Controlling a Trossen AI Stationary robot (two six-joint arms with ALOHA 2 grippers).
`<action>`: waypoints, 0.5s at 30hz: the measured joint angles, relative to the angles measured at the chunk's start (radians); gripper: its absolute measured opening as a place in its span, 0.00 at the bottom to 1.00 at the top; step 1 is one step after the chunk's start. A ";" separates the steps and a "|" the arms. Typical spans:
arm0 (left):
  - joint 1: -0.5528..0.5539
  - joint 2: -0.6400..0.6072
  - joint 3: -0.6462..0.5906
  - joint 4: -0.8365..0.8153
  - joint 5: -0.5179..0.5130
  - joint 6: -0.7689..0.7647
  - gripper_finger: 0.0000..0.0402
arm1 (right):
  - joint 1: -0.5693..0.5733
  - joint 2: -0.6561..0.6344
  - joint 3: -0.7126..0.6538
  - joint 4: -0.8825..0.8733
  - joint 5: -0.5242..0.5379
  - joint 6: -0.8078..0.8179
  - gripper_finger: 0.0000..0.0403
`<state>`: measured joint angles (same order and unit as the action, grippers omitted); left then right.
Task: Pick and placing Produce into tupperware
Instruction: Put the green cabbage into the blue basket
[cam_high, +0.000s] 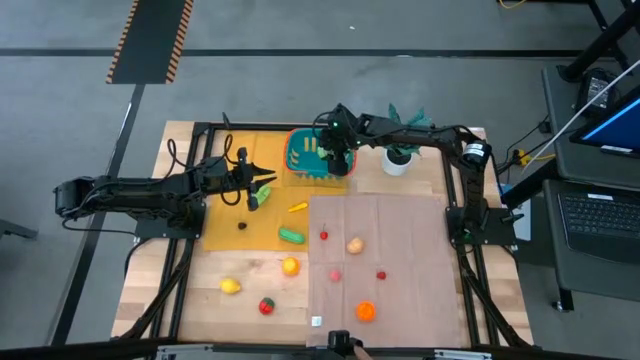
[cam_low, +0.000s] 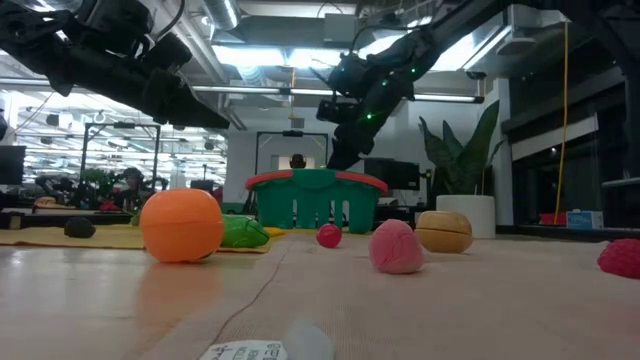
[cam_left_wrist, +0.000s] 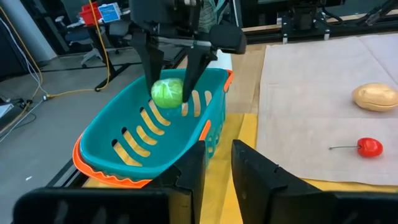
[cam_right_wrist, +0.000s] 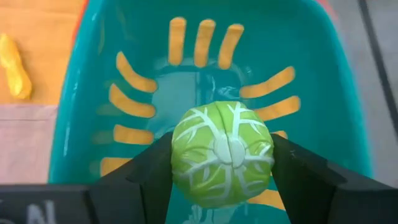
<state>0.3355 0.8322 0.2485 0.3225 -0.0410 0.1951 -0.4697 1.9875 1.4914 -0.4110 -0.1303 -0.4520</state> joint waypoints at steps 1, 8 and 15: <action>0.000 0.000 0.000 0.000 0.000 0.000 0.18 | 0.000 0.006 0.000 0.001 -0.004 0.001 0.57; 0.000 0.000 0.000 0.000 0.000 0.000 0.21 | -0.001 0.028 0.000 0.002 -0.004 0.002 0.57; 0.000 0.000 0.000 0.000 0.000 0.000 0.23 | -0.005 0.028 -0.007 0.004 -0.004 0.003 0.58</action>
<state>0.3351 0.8322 0.2485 0.3225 -0.0410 0.1951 -0.4747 2.0159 1.4847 -0.4069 -0.1345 -0.4488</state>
